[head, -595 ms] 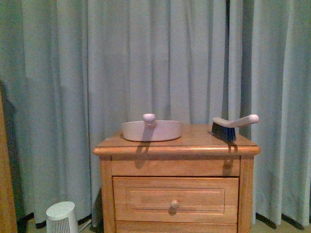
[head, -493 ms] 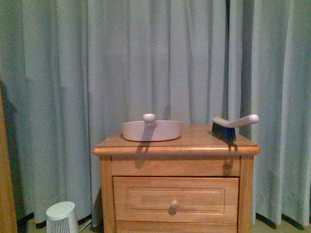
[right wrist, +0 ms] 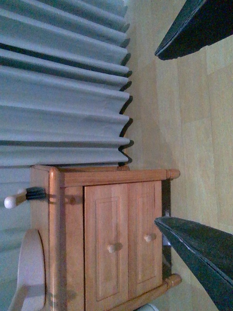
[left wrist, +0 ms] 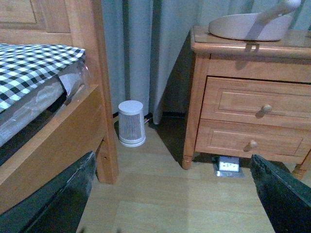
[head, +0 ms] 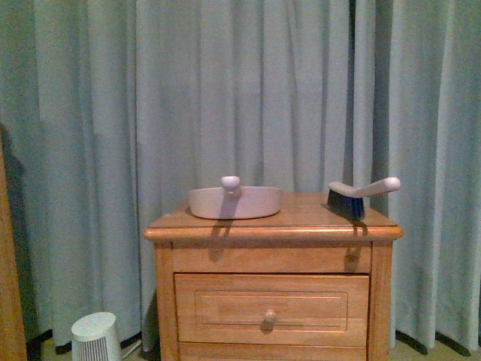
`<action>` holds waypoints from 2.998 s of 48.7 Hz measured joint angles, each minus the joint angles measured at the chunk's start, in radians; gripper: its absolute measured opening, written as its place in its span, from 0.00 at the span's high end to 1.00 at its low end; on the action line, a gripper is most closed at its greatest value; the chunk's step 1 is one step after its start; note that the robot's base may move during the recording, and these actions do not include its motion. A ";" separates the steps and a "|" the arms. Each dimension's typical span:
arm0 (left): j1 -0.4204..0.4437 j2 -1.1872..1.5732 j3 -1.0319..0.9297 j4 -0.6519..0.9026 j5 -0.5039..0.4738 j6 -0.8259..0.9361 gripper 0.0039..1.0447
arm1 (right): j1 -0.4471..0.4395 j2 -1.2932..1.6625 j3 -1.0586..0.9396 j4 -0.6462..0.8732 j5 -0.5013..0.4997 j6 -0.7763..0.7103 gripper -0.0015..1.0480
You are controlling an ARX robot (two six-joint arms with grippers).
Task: Clean up trash
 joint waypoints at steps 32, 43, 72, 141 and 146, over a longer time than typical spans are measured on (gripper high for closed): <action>0.000 0.000 0.000 0.000 0.000 0.000 0.07 | 0.000 0.000 0.000 0.000 0.000 0.000 0.07; 0.000 0.000 0.000 0.000 0.000 0.000 0.07 | 0.000 0.000 0.000 0.000 0.000 0.000 0.07; 0.000 0.000 0.000 0.000 0.000 0.000 0.07 | 0.000 0.000 0.000 0.000 0.000 0.000 0.07; -0.253 1.167 1.129 -0.416 -0.100 -0.102 0.07 | 0.000 0.000 0.000 0.000 0.000 0.000 0.07; -0.371 1.375 1.349 -0.521 -0.176 -0.119 0.07 | 0.000 0.000 0.000 0.000 0.000 0.000 0.07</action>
